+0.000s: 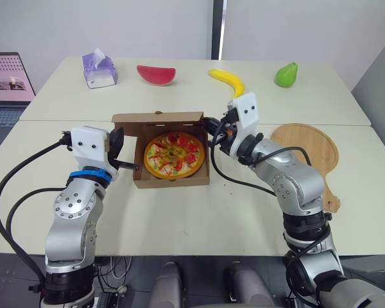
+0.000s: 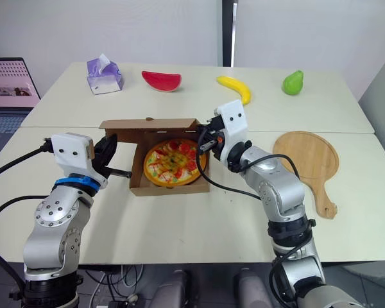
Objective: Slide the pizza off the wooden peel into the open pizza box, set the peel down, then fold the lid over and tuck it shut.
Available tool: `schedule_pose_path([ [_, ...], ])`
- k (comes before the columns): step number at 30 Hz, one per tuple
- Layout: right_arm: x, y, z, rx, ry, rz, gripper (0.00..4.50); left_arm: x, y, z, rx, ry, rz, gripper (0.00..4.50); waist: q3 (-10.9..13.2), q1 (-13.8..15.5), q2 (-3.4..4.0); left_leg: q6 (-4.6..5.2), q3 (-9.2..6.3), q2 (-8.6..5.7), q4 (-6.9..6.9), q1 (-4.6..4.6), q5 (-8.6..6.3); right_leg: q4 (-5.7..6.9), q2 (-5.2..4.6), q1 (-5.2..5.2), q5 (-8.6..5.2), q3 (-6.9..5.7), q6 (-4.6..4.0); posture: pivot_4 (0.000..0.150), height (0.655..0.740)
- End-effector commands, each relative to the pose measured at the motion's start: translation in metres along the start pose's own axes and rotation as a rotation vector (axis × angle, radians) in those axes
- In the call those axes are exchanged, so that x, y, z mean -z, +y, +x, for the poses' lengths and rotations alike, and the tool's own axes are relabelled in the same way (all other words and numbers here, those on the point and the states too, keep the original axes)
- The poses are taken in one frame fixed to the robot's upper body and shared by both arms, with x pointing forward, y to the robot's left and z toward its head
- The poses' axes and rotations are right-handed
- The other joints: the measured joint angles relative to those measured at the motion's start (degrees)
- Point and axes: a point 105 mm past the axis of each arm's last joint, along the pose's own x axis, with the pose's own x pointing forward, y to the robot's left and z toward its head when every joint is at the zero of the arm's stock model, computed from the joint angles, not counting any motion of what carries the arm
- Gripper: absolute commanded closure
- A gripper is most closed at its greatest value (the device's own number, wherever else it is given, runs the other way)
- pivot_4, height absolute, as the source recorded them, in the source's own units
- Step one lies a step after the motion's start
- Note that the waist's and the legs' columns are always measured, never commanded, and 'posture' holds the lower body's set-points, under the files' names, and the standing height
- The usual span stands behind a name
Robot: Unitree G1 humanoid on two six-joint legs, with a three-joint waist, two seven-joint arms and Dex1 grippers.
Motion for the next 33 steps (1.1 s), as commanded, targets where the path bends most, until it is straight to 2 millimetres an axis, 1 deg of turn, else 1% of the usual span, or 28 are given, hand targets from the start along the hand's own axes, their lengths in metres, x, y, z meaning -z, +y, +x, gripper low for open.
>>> schedule_pose_path([
  [1, -0.007, 0.006, -0.005, 0.001, -0.024, 0.009, 4.48, -0.009, 0.005, -0.001, -0.007, -0.034, 0.009, 4.5, 0.0, 0.0, 0.0, 0.0, 0.0, 0.0, 0.0, 0.0, 0.0, 0.0, 0.0, 0.0, 0.0, 0.0, 0.0, 0.15, 0.74],
  [7, 0.009, 0.022, -0.016, -0.056, -0.005, 0.024, 4.48, -0.002, 0.004, -0.007, -0.012, -0.026, -0.006, 4.5, 0.0, 0.1, 0.0, 0.0, 0.0, -0.01, 0.0, 0.0, 0.0, -0.01, -0.01, 0.01, 0.0, 0.0, 0.0, 0.15, 0.74],
  [9, 0.009, 0.022, -0.018, -0.057, -0.009, 0.024, 4.48, 0.002, 0.003, -0.008, -0.008, -0.023, -0.005, 4.5, 0.0, 0.0, 0.0, 0.0, 0.0, -0.01, 0.01, 0.0, 0.0, -0.01, -0.01, 0.01, 0.0, 0.0, 0.0, 0.15, 0.74],
  [10, 0.009, 0.022, -0.017, -0.063, -0.011, 0.029, 4.3, 0.003, 0.003, -0.009, -0.008, -0.023, -0.004, 4.5, 0.0, 0.1, 0.0, 0.0, 0.0, -0.01, 0.01, 0.0, 0.0, 0.0, -0.01, 0.01, 0.0, 0.0, 0.0, 0.15, 0.74],
  [12, 0.008, 0.021, -0.018, -0.078, -0.012, 0.023, 3.87, 0.005, 0.004, -0.009, -0.011, -0.023, -0.002, 4.5, 0.0, 0.1, 0.0, 0.0, -0.04, -0.01, 0.01, 0.0, 0.0, 0.0, 0.0, 0.01, 0.0, -0.04, 0.0, 0.15, 0.74],
  [14, 0.009, 0.02, -0.021, -0.094, -0.004, -0.005, 3.19, 0.006, 0.005, -0.008, -0.016, -0.025, 0.0, 4.5, 0.0, 0.1, 0.0, 0.0, -0.03, -0.02, 0.01, 0.0, 0.0, -0.01, 0.0, 0.02, 0.0, -0.03, 0.0, 0.15, 0.74],
  [18, 0.013, 0.009, -0.034, -0.133, 0.035, -0.093, 1.71, 0.008, 0.008, -0.009, -0.02, -0.026, 0.004, 4.5, 0.0, 0.1, -0.01, 0.0, -0.02, -0.04, 0.02, 0.0, 0.0, -0.03, -0.02, 0.03, 0.0, -0.03, 0.0, 0.15, 0.74],
  [21, 0.018, 0.009, -0.047, -0.237, 0.085, -0.087, 0.66, 0.014, 0.004, -0.012, -0.001, -0.017, 0.001, 4.5, 0.0, 0.1, -0.01, 0.0, -0.03, -0.03, 0.01, 0.0, 0.0, -0.03, -0.01, 0.04, 0.0, -0.03, 0.0, 0.15, 0.74],
  [24, 0.024, 0.009, -0.062, -0.352, 0.139, -0.104, 0.66, 0.019, 0.003, -0.014, 0.007, -0.012, -0.007, 4.5, 0.0, 0.1, -0.01, 0.01, -0.02, -0.02, 0.0, 0.01, -0.01, -0.04, 0.0, 0.04, 0.0, -0.03, 0.0, 0.15, 0.74],
  [25, 0.025, 0.004, -0.065, -0.365, 0.151, -0.112, 0.66, 0.02, 0.003, -0.015, 0.007, -0.011, -0.006, 4.5, 0.0, 0.1, -0.01, 0.01, -0.04, -0.03, 0.01, 0.01, -0.01, -0.04, 0.0, 0.04, 0.0, -0.05, 0.0, 0.15, 0.74],
  [26, 0.023, -0.005, -0.065, -0.354, 0.15, -0.127, 0.66, 0.021, 0.004, -0.015, 0.006, -0.01, -0.007, 4.5, 0.0, 0.1, -0.01, 0.01, -0.04, -0.03, 0.02, 0.01, -0.01, -0.04, 0.0, 0.06, 0.0, -0.04, 0.0, 0.15, 0.74],
  [28, 0.016, -0.026, -0.057, -0.3, 0.114, -0.15, 0.66, 0.023, 0.005, -0.016, 0.005, -0.009, -0.006, 4.5, 0.0, 0.0, -0.01, 0.01, -0.03, -0.03, 0.05, 0.05, -0.01, -0.04, 0.0, 0.1, 0.0, -0.03, 0.0, 0.15, 0.74],
  [29, 0.009, -0.036, -0.051, -0.268, 0.084, -0.164, 0.82, 0.024, 0.005, -0.016, 0.004, -0.008, -0.005, 4.5, 0.0, 0.0, -0.01, 0.01, 0.0, -0.03, 0.05, 0.12, -0.01, -0.04, 0.01, 0.15, 0.01, 0.0, -0.01, 0.15, 0.74],
  [31, -0.006, -0.051, -0.041, -0.226, 0.025, -0.187, 1.3, 0.026, 0.006, -0.016, 0.003, -0.008, -0.004, 4.5, 0.0, 0.0, -0.01, 0.01, 0.03, -0.02, 0.04, 0.21, 0.0, -0.04, 0.02, 0.19, 0.01, 0.02, -0.02, 0.15, 0.74],
  [33, -0.021, -0.057, -0.028, -0.208, -0.034, -0.188, 2.01, 0.027, 0.005, -0.017, 0.007, -0.005, -0.004, 4.5, 0.0, 0.0, -0.01, 0.01, 0.03, -0.02, 0.02, 0.21, 0.0, -0.04, 0.02, 0.2, 0.02, 0.02, -0.02, 0.15, 0.74],
])
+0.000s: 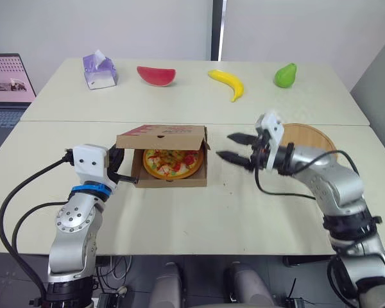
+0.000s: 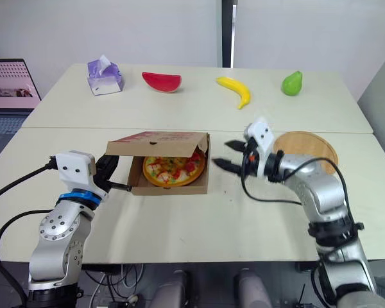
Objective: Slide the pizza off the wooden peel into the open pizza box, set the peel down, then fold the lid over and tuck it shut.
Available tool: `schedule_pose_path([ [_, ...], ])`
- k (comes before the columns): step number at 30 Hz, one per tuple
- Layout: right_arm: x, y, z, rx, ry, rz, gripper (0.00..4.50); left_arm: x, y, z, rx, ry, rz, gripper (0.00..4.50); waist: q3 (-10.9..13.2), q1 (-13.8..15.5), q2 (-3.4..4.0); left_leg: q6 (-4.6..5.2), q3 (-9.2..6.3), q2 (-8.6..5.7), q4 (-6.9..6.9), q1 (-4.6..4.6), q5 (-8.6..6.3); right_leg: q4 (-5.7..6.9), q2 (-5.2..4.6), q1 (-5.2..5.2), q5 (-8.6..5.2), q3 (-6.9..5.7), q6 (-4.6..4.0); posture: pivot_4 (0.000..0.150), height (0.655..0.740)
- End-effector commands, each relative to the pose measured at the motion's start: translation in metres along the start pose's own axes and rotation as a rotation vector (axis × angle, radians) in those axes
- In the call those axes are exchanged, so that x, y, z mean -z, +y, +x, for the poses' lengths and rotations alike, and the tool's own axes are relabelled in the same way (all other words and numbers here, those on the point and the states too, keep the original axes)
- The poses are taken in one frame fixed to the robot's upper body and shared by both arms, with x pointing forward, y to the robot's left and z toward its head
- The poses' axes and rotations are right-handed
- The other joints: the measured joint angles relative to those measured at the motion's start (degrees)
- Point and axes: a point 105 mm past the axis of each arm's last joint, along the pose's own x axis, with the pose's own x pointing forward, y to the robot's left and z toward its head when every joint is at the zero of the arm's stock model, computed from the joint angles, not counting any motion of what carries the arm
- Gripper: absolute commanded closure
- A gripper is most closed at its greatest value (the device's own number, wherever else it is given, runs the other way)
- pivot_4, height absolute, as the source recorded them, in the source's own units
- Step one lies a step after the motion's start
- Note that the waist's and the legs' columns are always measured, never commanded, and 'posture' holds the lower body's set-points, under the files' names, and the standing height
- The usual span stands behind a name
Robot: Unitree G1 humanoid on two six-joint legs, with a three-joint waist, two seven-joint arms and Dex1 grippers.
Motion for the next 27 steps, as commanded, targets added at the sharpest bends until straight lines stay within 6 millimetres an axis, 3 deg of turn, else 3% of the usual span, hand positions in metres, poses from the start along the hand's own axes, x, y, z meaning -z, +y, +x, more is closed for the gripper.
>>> schedule_pose_path([
  [1, -0.035, -0.017, 0.009, 0.04, -0.13, -0.062, 2.37, -0.005, 0.003, -0.002, -0.009, -0.027, 0.019, 4.5, 0.0, 0.0, 0.0, 0.0, -0.01, 0.0, -0.01, 0.0, 0.0, 0.0, 0.0, 0.0, 0.0, 0.0, 0.0, 0.15, 0.74],
  [4, -0.046, -0.008, 0.026, -0.026, -0.198, 0.021, 3.47, -0.001, 0.0, -0.005, 0.001, -0.018, 0.014, 4.5, 0.0, 0.1, 0.0, 0.0, -0.03, 0.03, -0.04, 0.0, 0.0, -0.02, 0.0, 0.0, 0.0, -0.03, -0.01, 0.15, 0.74],
  [7, -0.04, 0.02, 0.039, -0.146, -0.204, 0.117, 4.47, 0.001, -0.002, -0.008, 0.004, -0.011, 0.007, 4.5, 0.0, 0.1, 0.0, 0.0, -0.02, 0.05, -0.04, -0.01, 0.0, -0.01, -0.01, 0.0, 0.0, -0.02, -0.01, 0.15, 0.74],
  [12, -0.016, 0.043, 0.049, -0.192, -0.141, 0.102, 4.47, 0.003, -0.004, -0.013, 0.02, -0.004, 0.001, 4.5, 0.0, 0.1, 0.0, 0.0, -0.02, 0.02, -0.01, -0.01, 0.0, -0.01, -0.05, 0.01, 0.0, -0.02, -0.01, 0.15, 0.74],
  [16, -0.008, 0.05, 0.052, -0.193, -0.132, 0.107, 4.47, 0.006, -0.009, -0.018, 0.054, 0.011, -0.003, 4.5, 0.0, 0.0, 0.01, 0.0, -0.02, 0.04, -0.02, -0.01, 0.0, 0.0, -0.03, 0.0, 0.0, -0.02, -0.01, 0.15, 0.74],
  [19, -0.007, 0.049, 0.053, -0.181, -0.135, 0.106, 4.5, 0.009, -0.016, -0.021, 0.101, 0.031, -0.069, 3.92, 0.0, 0.1, 0.0, 0.0, -0.03, 0.04, -0.03, -0.01, 0.0, 0.01, -0.02, -0.01, 0.0, -0.03, -0.01, 0.15, 0.74],
  [25, -0.002, 0.047, 0.056, -0.167, -0.131, 0.102, 4.5, 0.012, -0.013, -0.033, 0.108, 0.057, -0.071, 2.05, 0.0, 0.1, 0.0, 0.0, -0.02, 0.03, -0.02, -0.01, 0.0, 0.0, -0.03, 0.0, 0.0, -0.02, -0.01, 0.15, 0.74],
  [27, 0.002, 0.048, 0.056, -0.17, -0.124, 0.098, 4.5, 0.012, -0.007, -0.047, 0.137, 0.093, -0.103, 1.45, 0.0, 0.0, 0.0, 0.0, -0.03, 0.04, -0.03, -0.01, 0.0, 0.0, -0.03, 0.0, 0.0, -0.03, -0.01, 0.15, 0.74],
])
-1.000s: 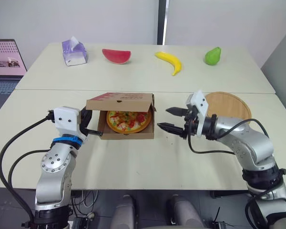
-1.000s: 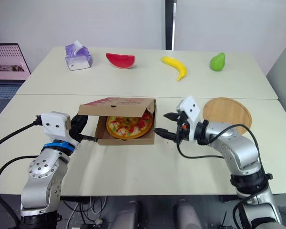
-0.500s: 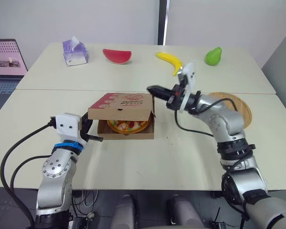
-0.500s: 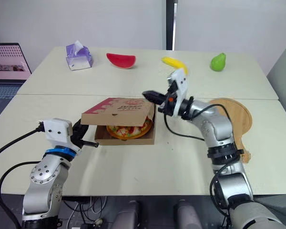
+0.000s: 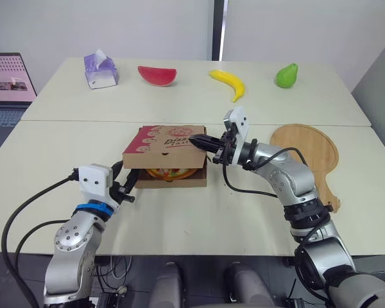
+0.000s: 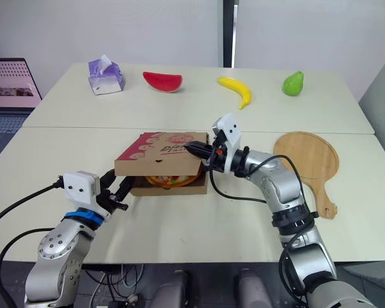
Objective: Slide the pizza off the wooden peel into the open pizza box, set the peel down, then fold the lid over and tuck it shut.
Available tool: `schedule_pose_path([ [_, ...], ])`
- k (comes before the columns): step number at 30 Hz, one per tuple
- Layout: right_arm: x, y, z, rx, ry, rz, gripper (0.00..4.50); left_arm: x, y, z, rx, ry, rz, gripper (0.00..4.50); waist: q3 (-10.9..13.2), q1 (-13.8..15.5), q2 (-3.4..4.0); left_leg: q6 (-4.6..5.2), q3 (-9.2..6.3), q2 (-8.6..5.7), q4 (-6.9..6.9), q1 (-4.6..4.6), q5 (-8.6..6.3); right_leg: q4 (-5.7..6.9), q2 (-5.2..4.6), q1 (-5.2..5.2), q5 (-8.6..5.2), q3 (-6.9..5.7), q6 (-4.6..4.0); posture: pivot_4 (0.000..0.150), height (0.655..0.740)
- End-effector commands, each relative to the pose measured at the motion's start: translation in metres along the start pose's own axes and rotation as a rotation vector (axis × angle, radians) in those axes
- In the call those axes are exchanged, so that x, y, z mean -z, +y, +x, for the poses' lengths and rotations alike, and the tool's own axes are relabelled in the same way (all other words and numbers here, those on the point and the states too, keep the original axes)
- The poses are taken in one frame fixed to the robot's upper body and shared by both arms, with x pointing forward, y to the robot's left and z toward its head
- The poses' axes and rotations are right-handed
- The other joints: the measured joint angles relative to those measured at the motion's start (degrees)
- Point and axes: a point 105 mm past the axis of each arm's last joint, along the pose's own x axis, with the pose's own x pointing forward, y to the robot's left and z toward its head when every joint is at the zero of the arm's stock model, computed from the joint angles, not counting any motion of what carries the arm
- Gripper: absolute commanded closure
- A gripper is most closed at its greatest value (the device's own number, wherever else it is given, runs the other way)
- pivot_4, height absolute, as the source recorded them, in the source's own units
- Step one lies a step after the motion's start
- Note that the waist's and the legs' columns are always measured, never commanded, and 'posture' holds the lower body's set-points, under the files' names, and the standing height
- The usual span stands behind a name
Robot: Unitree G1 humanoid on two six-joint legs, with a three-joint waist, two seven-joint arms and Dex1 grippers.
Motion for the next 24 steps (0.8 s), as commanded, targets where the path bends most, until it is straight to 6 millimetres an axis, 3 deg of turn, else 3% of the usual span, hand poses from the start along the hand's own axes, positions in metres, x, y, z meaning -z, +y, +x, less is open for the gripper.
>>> schedule_pose_path([
  [1, -0.004, 0.003, 0.001, -0.009, -0.026, -0.036, 4.5, -0.015, 0.01, -0.024, 0.047, 0.002, -0.016, 1.45, 0.0, -0.2, 0.0, 0.0, 0.01, 0.01, -0.01, 0.0, 0.0, 0.0, 0.0, -0.01, 0.0, 0.02, 0.0, 0.15, 0.74],
  [5, 0.001, 0.003, 0.0, -0.008, -0.012, -0.049, 4.5, -0.035, 0.033, -0.038, 0.121, 0.026, -0.002, 1.45, 0.0, -0.1, 0.01, 0.0, -0.04, 0.06, -0.06, 0.02, 0.0, 0.04, 0.04, -0.05, -0.01, -0.03, -0.03, 0.15, 0.74],
  [10, 0.006, 0.004, -0.001, -0.01, 0.001, -0.059, 4.5, -0.07, 0.045, -0.031, 0.291, 0.037, 0.024, 2.96, 0.0, 0.3, 0.02, -0.01, -0.1, -0.01, -0.02, 0.07, 0.01, -0.06, 0.04, 0.13, 0.02, -0.11, -0.07, 0.15, 0.74],
  [15, 0.011, 0.004, -0.003, -0.006, 0.015, -0.068, 4.5, -0.084, 0.034, -0.005, 0.455, 0.081, 0.052, 4.48, 0.0, 0.0, 0.02, 0.0, -0.06, 0.01, -0.05, 0.1, 0.0, -0.07, 0.06, 0.12, 0.03, -0.08, -0.06, 0.15, 0.74],
  [20, 0.009, 0.003, -0.005, 0.001, 0.009, -0.078, 4.5, -0.069, 0.032, 0.015, 0.474, 0.105, 0.053, 4.48, 0.0, -0.2, 0.03, 0.0, 0.01, 0.03, -0.12, 0.14, 0.0, -0.05, 0.08, 0.08, 0.03, -0.01, -0.06, 0.15, 0.74],
  [24, -0.004, -0.006, -0.015, 0.037, -0.006, -0.093, 4.5, -0.06, 0.049, 0.019, 0.393, 0.125, 0.053, 4.48, 0.0, -0.2, 0.03, 0.0, 0.03, 0.08, -0.16, 0.09, 0.0, -0.03, 0.09, -0.05, 0.03, 0.01, -0.06, 0.15, 0.74],
])
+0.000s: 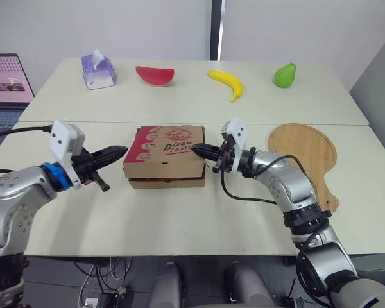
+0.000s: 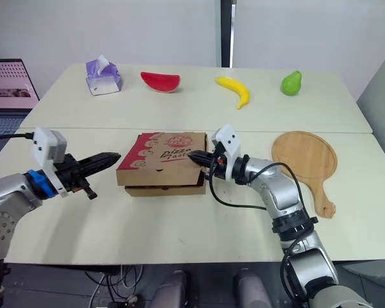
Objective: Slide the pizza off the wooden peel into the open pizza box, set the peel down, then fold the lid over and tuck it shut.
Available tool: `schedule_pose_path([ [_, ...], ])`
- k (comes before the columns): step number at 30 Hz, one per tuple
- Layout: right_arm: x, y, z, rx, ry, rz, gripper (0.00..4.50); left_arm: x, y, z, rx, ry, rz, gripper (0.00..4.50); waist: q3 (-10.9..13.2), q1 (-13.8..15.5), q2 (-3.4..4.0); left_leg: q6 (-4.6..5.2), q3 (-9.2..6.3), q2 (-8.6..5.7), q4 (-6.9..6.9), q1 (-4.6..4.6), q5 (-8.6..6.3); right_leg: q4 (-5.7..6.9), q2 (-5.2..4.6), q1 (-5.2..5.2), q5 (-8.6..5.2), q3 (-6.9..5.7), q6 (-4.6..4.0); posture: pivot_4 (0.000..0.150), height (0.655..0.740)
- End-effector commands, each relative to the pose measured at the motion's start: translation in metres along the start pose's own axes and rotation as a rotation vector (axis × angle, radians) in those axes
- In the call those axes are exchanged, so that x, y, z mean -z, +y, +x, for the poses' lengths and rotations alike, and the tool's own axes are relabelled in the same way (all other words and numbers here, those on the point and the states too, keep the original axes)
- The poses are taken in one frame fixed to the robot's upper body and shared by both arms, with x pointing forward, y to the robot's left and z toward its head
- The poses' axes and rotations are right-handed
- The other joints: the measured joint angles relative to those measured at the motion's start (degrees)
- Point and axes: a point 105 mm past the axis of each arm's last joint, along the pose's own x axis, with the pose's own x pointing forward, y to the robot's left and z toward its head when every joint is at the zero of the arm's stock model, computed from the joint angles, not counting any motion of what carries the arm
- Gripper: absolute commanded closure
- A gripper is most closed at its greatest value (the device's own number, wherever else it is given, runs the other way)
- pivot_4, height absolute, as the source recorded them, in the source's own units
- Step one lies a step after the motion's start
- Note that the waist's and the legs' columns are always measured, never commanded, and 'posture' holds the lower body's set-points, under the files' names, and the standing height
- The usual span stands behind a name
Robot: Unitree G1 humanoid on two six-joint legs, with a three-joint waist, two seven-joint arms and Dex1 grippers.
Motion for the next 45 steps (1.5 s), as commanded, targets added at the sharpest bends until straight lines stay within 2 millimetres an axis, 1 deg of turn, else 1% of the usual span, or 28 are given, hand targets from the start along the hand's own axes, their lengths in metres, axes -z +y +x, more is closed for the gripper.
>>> schedule_pose_path([
  [1, -0.024, -0.009, -0.015, 0.033, -0.056, -0.051, 4.5, -0.005, 0.016, -0.008, -0.073, -0.001, 0.05, 4.48, 0.0, 0.1, 0.0, 0.0, -0.01, 0.0, 0.01, -0.02, 0.0, 0.0, 0.0, -0.02, 0.0, -0.01, 0.0, 0.15, 0.74],
  [4, -0.021, -0.022, -0.03, 0.078, 0.001, -0.102, 4.5, 0.001, 0.019, -0.009, -0.082, 0.019, 0.057, 4.48, 0.0, 0.3, 0.0, 0.0, 0.03, -0.04, 0.02, -0.02, 0.0, -0.01, -0.05, 0.0, 0.0, 0.01, 0.0, 0.15, 0.74],
  [7, -0.002, -0.029, -0.04, 0.09, 0.109, -0.19, 4.5, 0.006, 0.014, -0.004, -0.058, 0.035, 0.06, 4.48, 0.0, 0.4, 0.0, 0.0, 0.01, -0.07, 0.05, -0.02, 0.0, -0.01, -0.07, 0.02, 0.0, -0.01, 0.0, 0.15, 0.74],
  [10, 0.013, -0.027, -0.041, 0.077, 0.146, -0.201, 4.5, 0.013, 0.008, 0.0, -0.034, 0.055, 0.062, 4.48, 0.0, 0.3, -0.01, 0.0, 0.03, -0.05, 0.04, -0.02, 0.0, -0.02, -0.07, 0.02, 0.0, 0.0, 0.0, 0.15, 0.74],
  [14, 0.019, -0.025, -0.039, 0.073, 0.159, -0.199, 4.5, 0.02, 0.001, 0.004, 0.003, 0.09, 0.079, 4.48, 0.0, 0.1, -0.01, 0.0, 0.03, -0.03, 0.03, -0.02, 0.0, 0.01, -0.05, 0.0, 0.0, 0.03, 0.0, 0.15, 0.74],
  [17, 0.025, -0.012, -0.035, 0.026, 0.176, -0.202, 4.5, 0.024, -0.005, 0.008, 0.024, 0.092, 0.078, 4.48, 0.0, 0.2, -0.01, 0.0, 0.03, -0.03, 0.03, -0.02, 0.0, 0.01, -0.05, 0.0, 0.0, 0.02, 0.0, 0.15, 0.74],
  [20, 0.022, 0.002, -0.026, -0.013, 0.145, -0.19, 4.5, 0.024, -0.004, 0.008, 0.012, 0.087, 0.073, 4.48, 0.0, 0.2, -0.01, 0.0, 0.02, -0.03, 0.04, -0.02, 0.0, 0.01, -0.05, 0.0, 0.0, 0.01, 0.0, 0.15, 0.74],
  [22, 0.02, 0.008, -0.02, -0.026, 0.124, -0.179, 4.5, 0.026, -0.003, 0.007, 0.008, 0.094, 0.073, 4.48, 0.0, 0.2, -0.01, 0.0, 0.02, -0.03, 0.04, -0.02, 0.0, 0.02, -0.05, 0.0, 0.0, 0.01, 0.0, 0.15, 0.74],
  [25, 0.021, 0.011, -0.016, -0.03, 0.115, -0.166, 4.5, 0.03, -0.006, 0.007, 0.026, 0.107, 0.067, 4.48, 0.0, 0.2, -0.01, 0.0, 0.02, -0.04, 0.05, -0.02, 0.0, 0.01, -0.05, 0.02, 0.0, 0.01, 0.0, 0.15, 0.74],
  [29, 0.022, 0.014, -0.015, -0.029, 0.104, -0.145, 4.5, 0.028, -0.009, 0.01, 0.039, 0.098, 0.069, 4.48, 0.0, 0.2, -0.01, 0.0, 0.0, -0.04, 0.04, -0.02, 0.0, 0.02, -0.06, 0.02, 0.0, -0.01, 0.0, 0.15, 0.74],
  [32, 0.026, 0.012, -0.018, -0.021, 0.121, -0.146, 4.5, 0.028, -0.006, 0.011, 0.031, 0.1, 0.073, 4.48, 0.0, 0.2, -0.01, 0.0, 0.01, -0.04, 0.05, -0.02, 0.0, 0.02, -0.05, 0.02, 0.0, 0.0, 0.0, 0.15, 0.74],
  [34, 0.027, 0.005, -0.024, -0.004, 0.136, -0.165, 4.5, 0.029, -0.006, 0.01, 0.03, 0.104, 0.074, 4.48, 0.0, 0.2, -0.01, 0.0, 0.01, -0.04, 0.05, -0.02, 0.0, 0.02, -0.05, 0.02, 0.0, 0.0, 0.0, 0.15, 0.74],
  [36, 0.022, -0.003, -0.031, 0.019, 0.132, -0.197, 4.5, 0.031, -0.005, 0.008, 0.028, 0.113, 0.074, 4.48, 0.0, 0.2, -0.01, 0.0, 0.01, -0.04, 0.05, -0.02, 0.0, 0.01, -0.05, 0.01, 0.0, 0.0, 0.0, 0.15, 0.74],
  [37, 0.016, -0.008, -0.034, 0.032, 0.12, -0.225, 4.5, 0.032, -0.003, 0.006, 0.024, 0.12, 0.076, 4.48, 0.0, 0.2, -0.01, 0.0, 0.01, -0.05, 0.05, -0.02, 0.0, 0.01, -0.06, 0.02, 0.0, 0.0, 0.0, 0.15, 0.74],
  [39, 0.001, -0.014, -0.041, 0.033, 0.077, -0.264, 4.12, 0.03, 0.001, 0.001, 0.015, 0.125, 0.081, 4.5, 0.0, 0.2, -0.01, 0.0, 0.01, -0.05, 0.06, -0.02, 0.0, 0.01, -0.06, 0.02, 0.0, 0.0, 0.0, 0.15, 0.74],
  [41, -0.017, -0.01, -0.045, -0.018, 0.032, -0.318, 3.62, 0.017, 0.005, -0.005, 0.02, 0.083, 0.092, 4.5, 0.0, 0.2, -0.01, 0.0, 0.01, -0.05, 0.06, -0.02, 0.0, 0.01, -0.06, 0.02, 0.0, 0.0, 0.0, 0.15, 0.74],
  [43, -0.023, -0.006, -0.046, -0.062, 0.03, -0.38, 2.9, 0.005, 0.006, -0.01, 0.036, 0.058, 0.103, 4.5, 0.0, 0.2, -0.01, 0.0, 0.01, -0.04, 0.06, -0.02, 0.0, 0.01, -0.05, 0.01, 0.0, -0.01, 0.0, 0.15, 0.74],
  [45, -0.028, -0.001, -0.044, -0.102, 0.03, -0.41, 2.21, -0.002, 0.008, -0.017, 0.061, 0.085, 0.128, 4.5, 0.0, 0.2, -0.01, 0.0, -0.01, -0.02, 0.04, -0.01, 0.0, 0.0, -0.04, 0.02, 0.0, -0.02, 0.0, 0.15, 0.74],
])
